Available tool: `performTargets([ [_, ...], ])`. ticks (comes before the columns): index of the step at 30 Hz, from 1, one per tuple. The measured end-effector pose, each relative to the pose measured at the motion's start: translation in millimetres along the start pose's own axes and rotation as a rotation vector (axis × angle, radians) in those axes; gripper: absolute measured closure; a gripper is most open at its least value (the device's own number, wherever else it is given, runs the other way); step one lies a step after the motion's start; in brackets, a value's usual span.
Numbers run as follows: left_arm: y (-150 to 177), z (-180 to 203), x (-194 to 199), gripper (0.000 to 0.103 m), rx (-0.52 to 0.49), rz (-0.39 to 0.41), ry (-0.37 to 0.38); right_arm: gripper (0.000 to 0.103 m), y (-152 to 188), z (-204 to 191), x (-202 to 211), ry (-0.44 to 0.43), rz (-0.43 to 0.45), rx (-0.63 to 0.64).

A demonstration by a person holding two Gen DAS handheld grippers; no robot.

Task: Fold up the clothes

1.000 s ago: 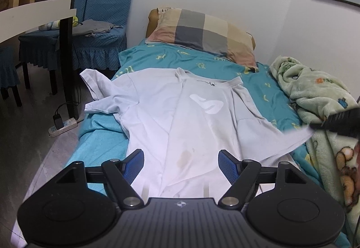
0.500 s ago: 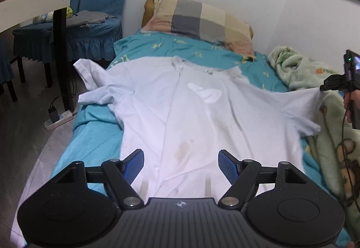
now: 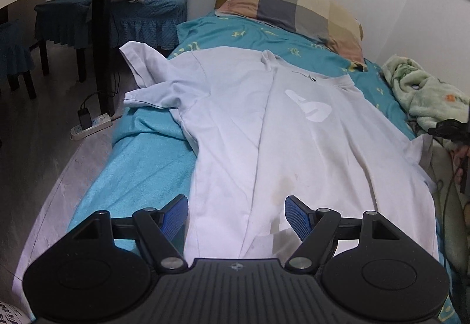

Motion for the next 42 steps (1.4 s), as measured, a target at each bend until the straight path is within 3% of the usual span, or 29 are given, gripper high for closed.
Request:
performTargets([
  [2, 0, -4, 3, 0.028, 0.024, -0.007, 0.006, 0.087, -2, -3, 18, -0.039, 0.015, -0.056],
  [4, 0, -9, 7, 0.028, 0.048, -0.015, 0.012, 0.052, -2, -9, 45, -0.071, 0.054, -0.081],
  [6, 0, -16, 12, 0.028, 0.090, -0.017, 0.009, 0.045, 1, -19, 75, -0.123, 0.063, -0.071],
  [8, 1, -23, 17, 0.028, 0.133, -0.018, 0.004, 0.045, 5, -29, 106, -0.176, 0.070, -0.059],
  [12, 9, -37, 28, 0.028, 0.212, -0.037, -0.002, 0.045, 26, -64, 174, -0.328, 0.004, -0.024],
  [19, 38, -50, 51, 0.029, 0.250, -0.153, -0.059, 0.045, 101, -123, 281, -0.570, -0.089, -0.024],
  [23, 61, -64, 61, 0.031, 0.333, -0.296, -0.052, 0.045, 135, -120, 290, -0.561, -0.155, -0.077],
  [28, 88, -63, 65, 0.036, 0.423, -0.511, -0.022, 0.043, 135, -105, 273, -0.535, -0.193, -0.172],
  [31, 99, -49, 68, 0.038, 0.387, -0.585, -0.030, 0.043, 141, -104, 273, -0.557, -0.203, -0.196],
  [36, 116, -30, 68, 0.054, 0.359, -0.660, -0.046, 0.043, 143, -102, 266, -0.576, -0.217, -0.216],
  [38, 117, -25, 68, 0.071, 0.348, -0.663, -0.043, 0.043, 144, -101, 261, -0.572, -0.227, -0.220],
  [39, 118, -22, 68, 0.092, 0.343, -0.665, -0.042, 0.043, 145, -101, 258, -0.573, -0.235, -0.219],
  [40, 116, -22, 70, 0.100, 0.333, -0.663, -0.045, 0.043, 146, -103, 255, -0.577, -0.244, -0.215],
  [42, 109, -19, 78, 0.101, 0.282, -0.660, -0.038, 0.043, 150, -109, 251, -0.590, -0.271, -0.200],
])
Point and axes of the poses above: each gripper's, at about its wrist camera, not at the fingertips, and x roughly against the way its jaws point, z to its right, y to its underside, the point moved 7 cm from there along -x, roughly the way its jaws point
